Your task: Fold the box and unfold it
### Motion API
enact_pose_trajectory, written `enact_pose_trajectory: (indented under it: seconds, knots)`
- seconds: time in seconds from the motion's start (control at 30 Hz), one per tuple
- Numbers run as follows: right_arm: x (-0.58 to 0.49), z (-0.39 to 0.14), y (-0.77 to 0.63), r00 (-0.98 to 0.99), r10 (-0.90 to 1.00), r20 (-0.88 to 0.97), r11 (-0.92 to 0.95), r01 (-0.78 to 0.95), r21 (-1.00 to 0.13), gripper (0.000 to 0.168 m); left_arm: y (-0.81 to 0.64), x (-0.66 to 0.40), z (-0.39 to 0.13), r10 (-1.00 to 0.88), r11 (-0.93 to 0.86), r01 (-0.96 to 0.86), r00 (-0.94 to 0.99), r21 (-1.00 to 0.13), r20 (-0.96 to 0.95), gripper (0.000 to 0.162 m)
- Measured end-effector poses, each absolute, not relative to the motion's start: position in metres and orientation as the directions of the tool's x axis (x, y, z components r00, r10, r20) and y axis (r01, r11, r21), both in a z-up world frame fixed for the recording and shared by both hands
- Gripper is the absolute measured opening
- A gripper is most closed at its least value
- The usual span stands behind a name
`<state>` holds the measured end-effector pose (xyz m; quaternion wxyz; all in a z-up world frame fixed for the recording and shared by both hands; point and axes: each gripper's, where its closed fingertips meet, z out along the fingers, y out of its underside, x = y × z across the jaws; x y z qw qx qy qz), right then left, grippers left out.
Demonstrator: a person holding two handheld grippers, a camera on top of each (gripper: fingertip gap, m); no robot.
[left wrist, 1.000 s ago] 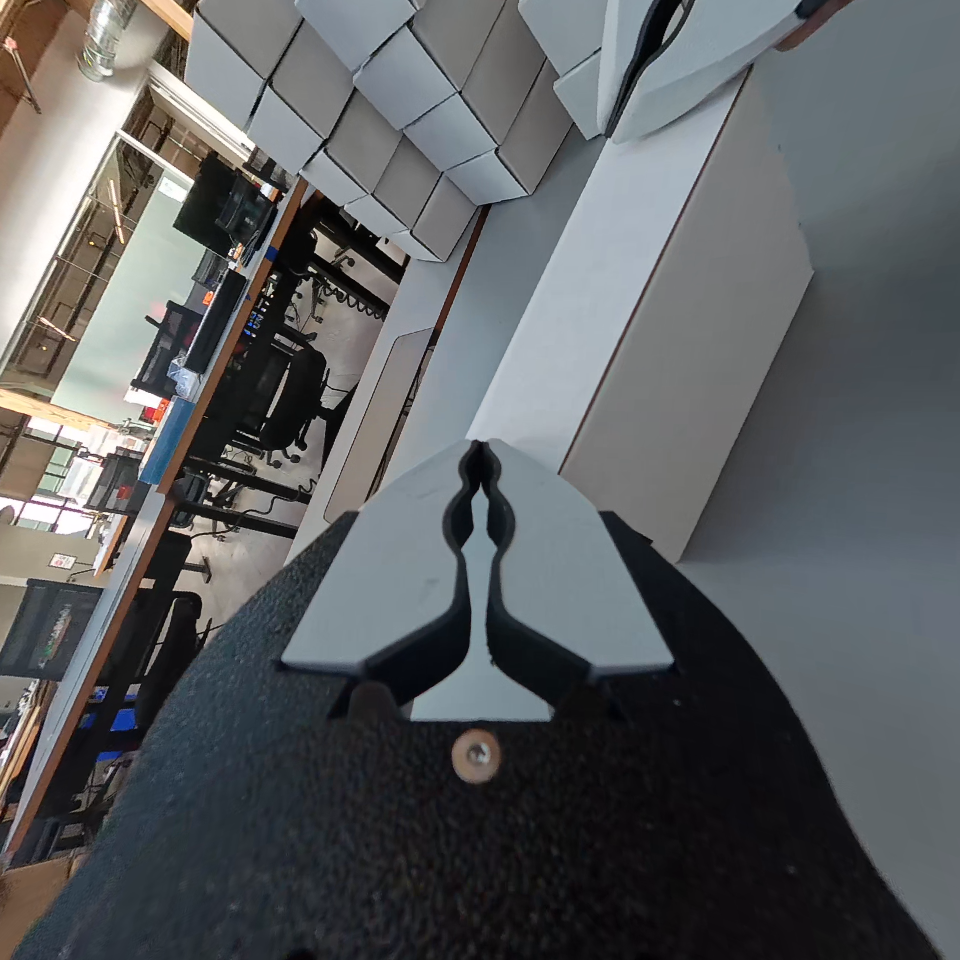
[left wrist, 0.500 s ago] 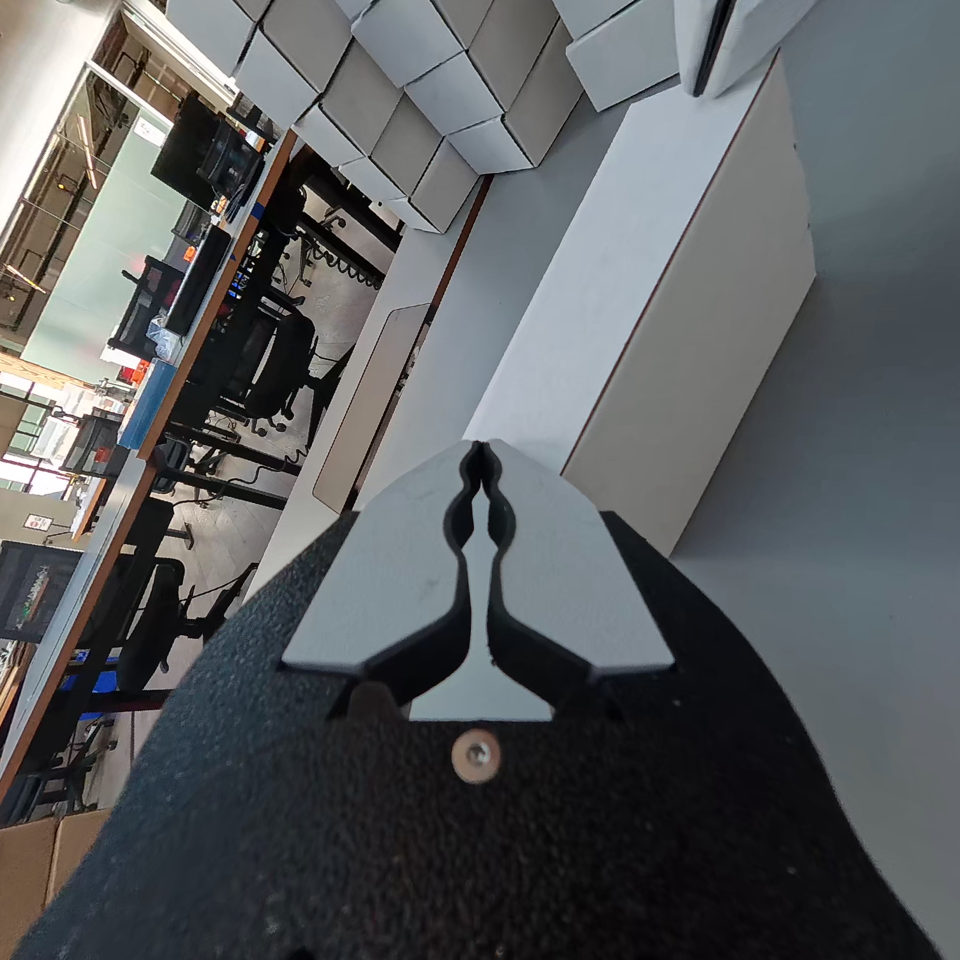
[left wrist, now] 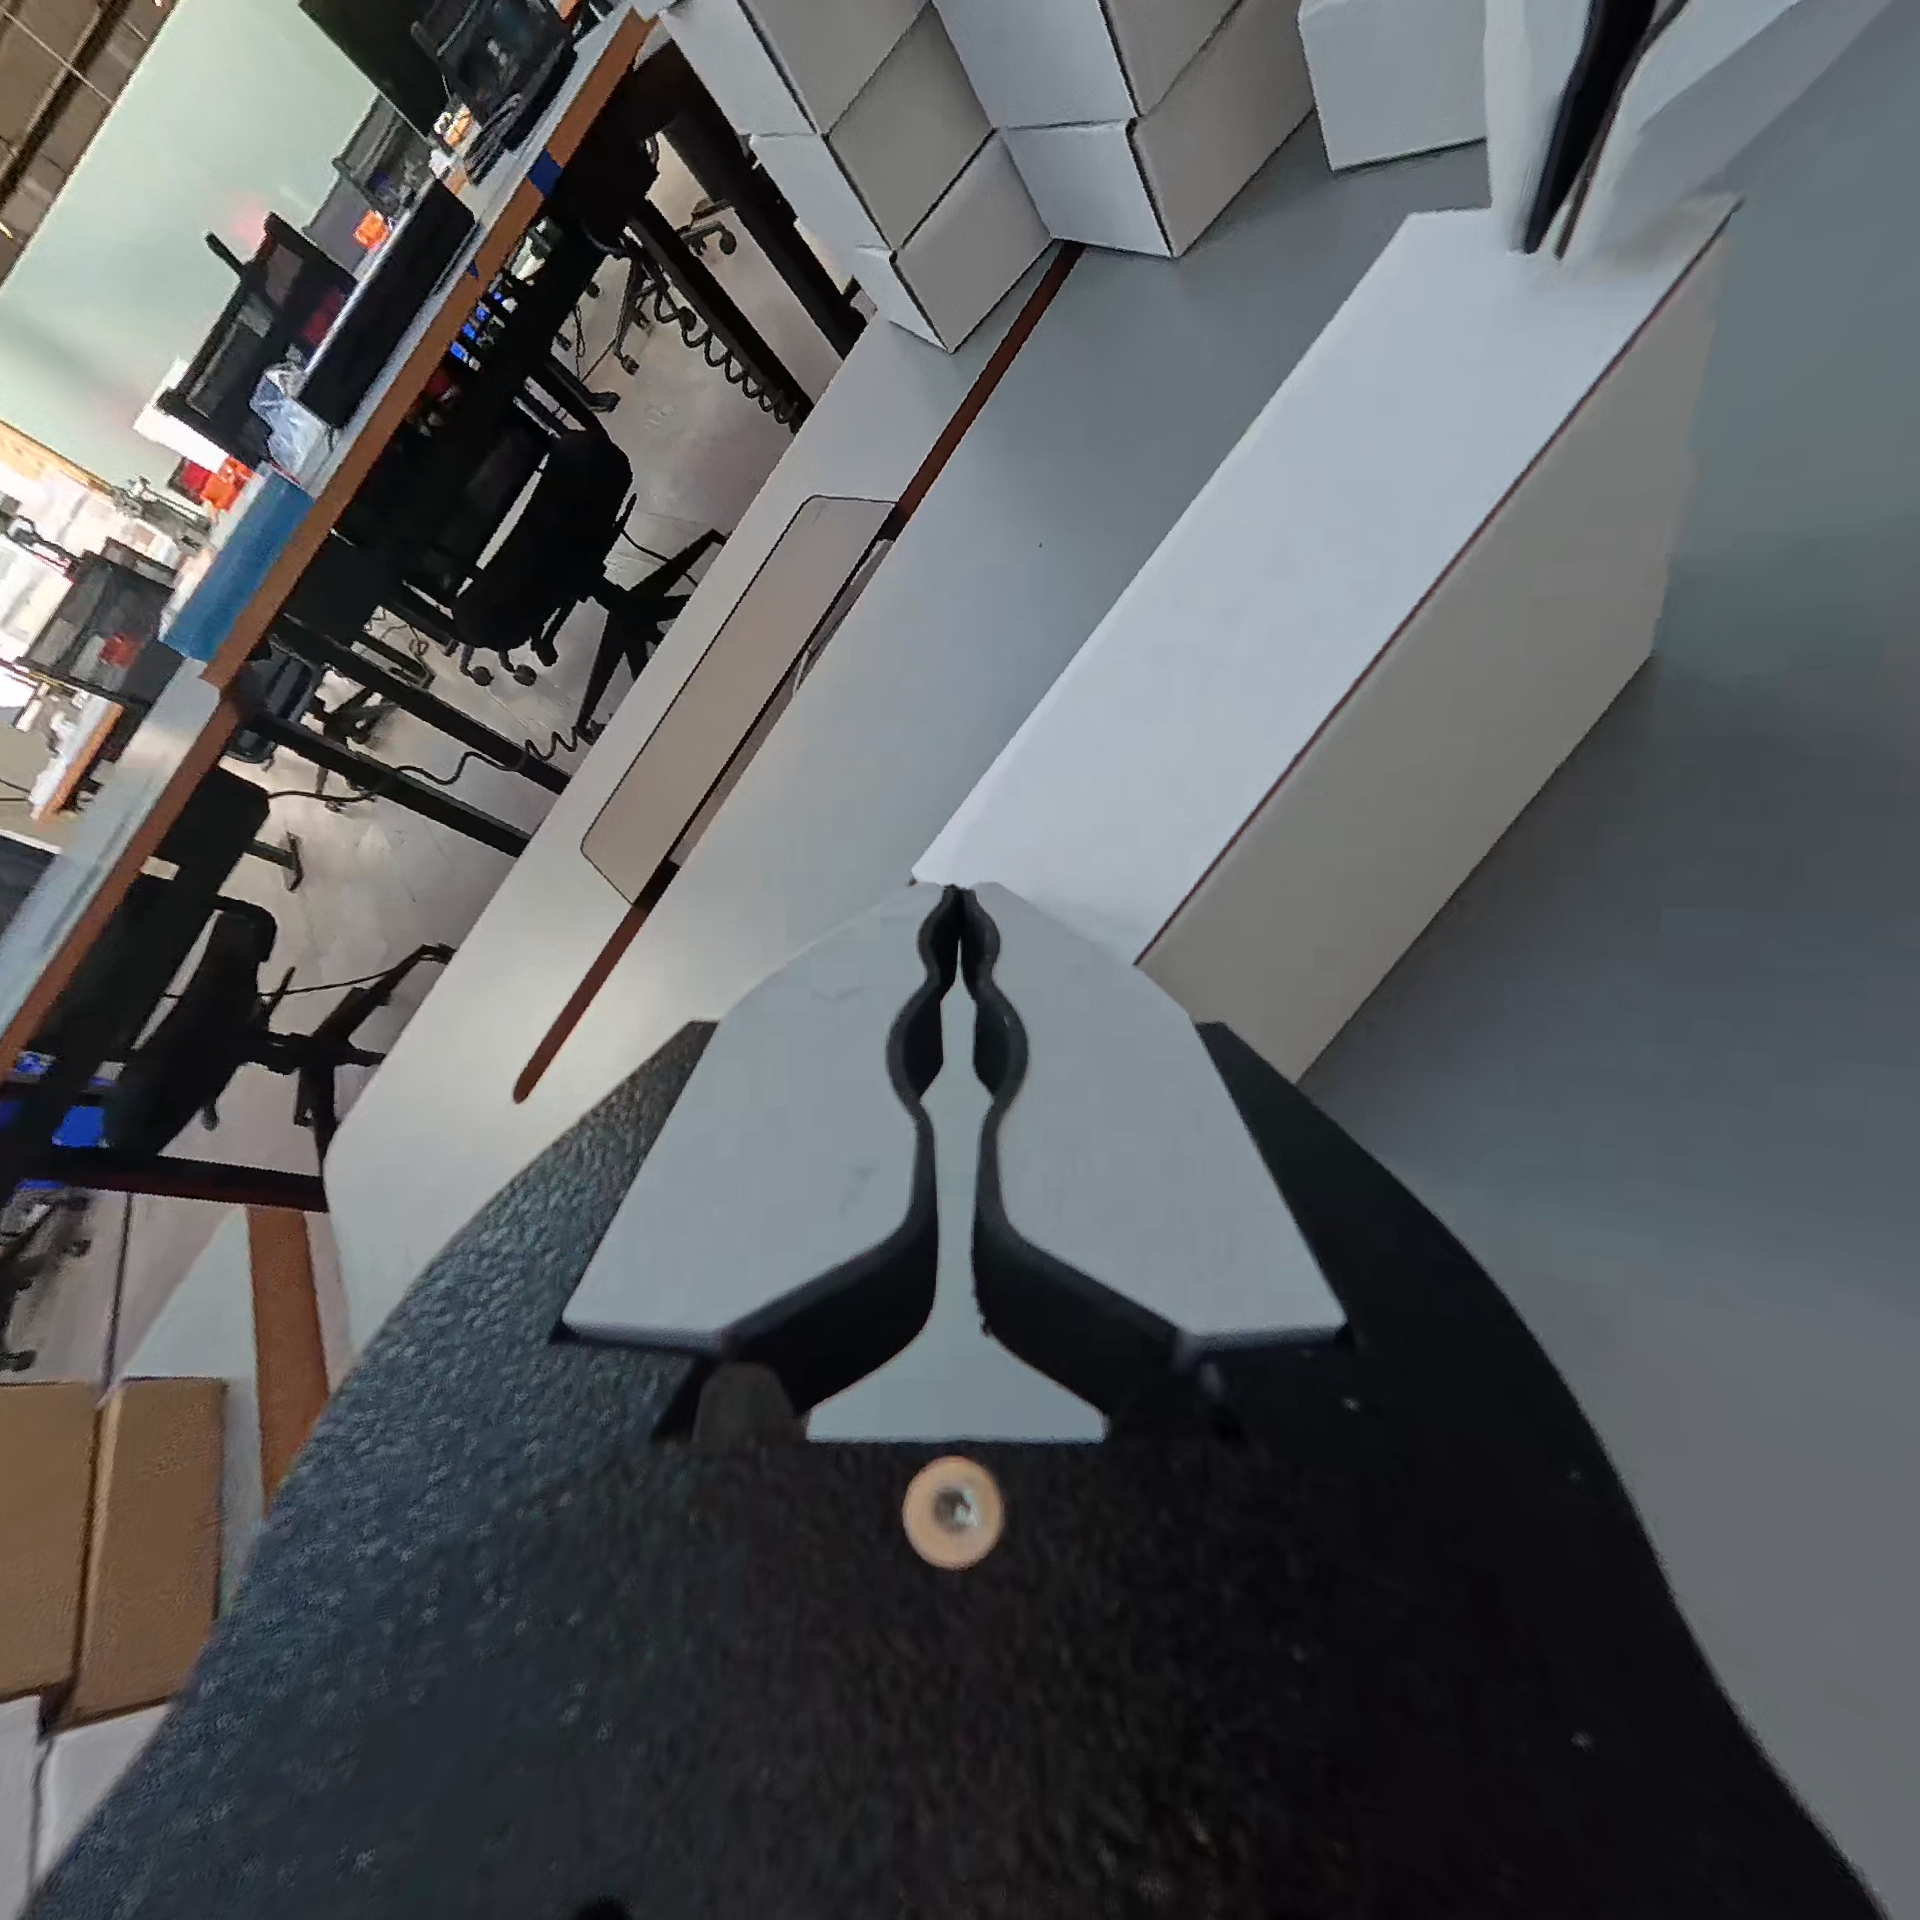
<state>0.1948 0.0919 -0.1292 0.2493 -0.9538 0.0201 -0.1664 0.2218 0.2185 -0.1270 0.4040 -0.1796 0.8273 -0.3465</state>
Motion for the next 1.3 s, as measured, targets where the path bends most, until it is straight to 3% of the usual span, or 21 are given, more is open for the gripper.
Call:
enact_pose_trajectory:
  seconds: [0.03,0.1,0.13,0.17,0.27,0.47,0.63,0.7,0.87,1.07,1.2,1.3]
  knots:
    - [0.196,-0.121,0.095,0.950,-0.144,0.279,-0.860,0.019,-0.509,0.027,0.221,0.219,-0.122,-0.628,0.641,-0.036,-0.598,-0.767,-0.497,0.000]
    - [0.195,-0.103,0.107,0.958,-0.162,0.237,-0.823,0.001,-0.568,0.054,0.234,0.215,-0.098,-0.781,0.442,-0.046,-0.510,-0.896,-0.359,0.004]
    - [0.194,-0.096,0.116,0.964,-0.150,0.218,-0.807,0.008,-0.590,0.064,0.238,0.209,-0.087,-0.820,0.331,-0.045,-0.508,-0.943,-0.263,0.022]
    - [0.193,-0.094,0.124,0.972,-0.128,0.195,-0.805,0.013,-0.593,0.070,0.243,0.204,-0.079,-0.847,0.235,-0.054,-0.501,-0.971,-0.177,0.028]
    - [0.199,-0.106,0.139,0.988,-0.084,0.133,-0.867,-0.007,-0.499,0.089,0.255,0.190,-0.068,-0.878,0.091,-0.068,-0.476,-0.994,-0.048,0.045]
    - [0.205,-0.139,0.161,0.998,0.044,0.041,-0.945,0.055,-0.321,0.089,0.252,0.167,-0.085,-0.855,0.087,-0.164,-0.519,-0.983,0.011,0.077]
    - [0.213,-0.149,0.171,0.999,0.046,0.023,-0.966,0.050,-0.253,0.084,0.257,0.162,-0.088,-0.848,0.109,-0.196,-0.530,-0.975,0.012,0.084]
    - [0.214,-0.154,0.173,0.998,0.061,0.033,-0.973,0.067,-0.221,0.061,0.260,0.162,-0.086,-0.845,0.090,-0.196,-0.534,-0.976,0.030,0.083]
    - [0.210,-0.154,0.170,0.994,0.078,0.072,-0.970,0.092,-0.226,0.060,0.270,0.159,-0.090,-0.845,0.071,-0.220,-0.532,-0.973,0.059,0.081]
    - [0.208,-0.081,0.096,0.878,0.163,0.450,-0.960,0.246,-0.132,0.060,0.271,0.156,-0.091,-0.845,0.081,-0.217,-0.533,-0.973,0.049,0.077]
    - [0.237,-0.013,0.000,0.651,0.119,0.749,-0.987,0.161,0.017,0.060,0.260,0.156,-0.096,-0.824,0.108,-0.230,-0.565,-0.967,0.043,0.077]
    - [0.254,0.000,-0.055,0.511,0.077,0.856,-0.993,0.113,0.022,0.060,0.253,0.156,-0.098,-0.815,0.133,-0.231,-0.578,-0.964,0.026,0.077]
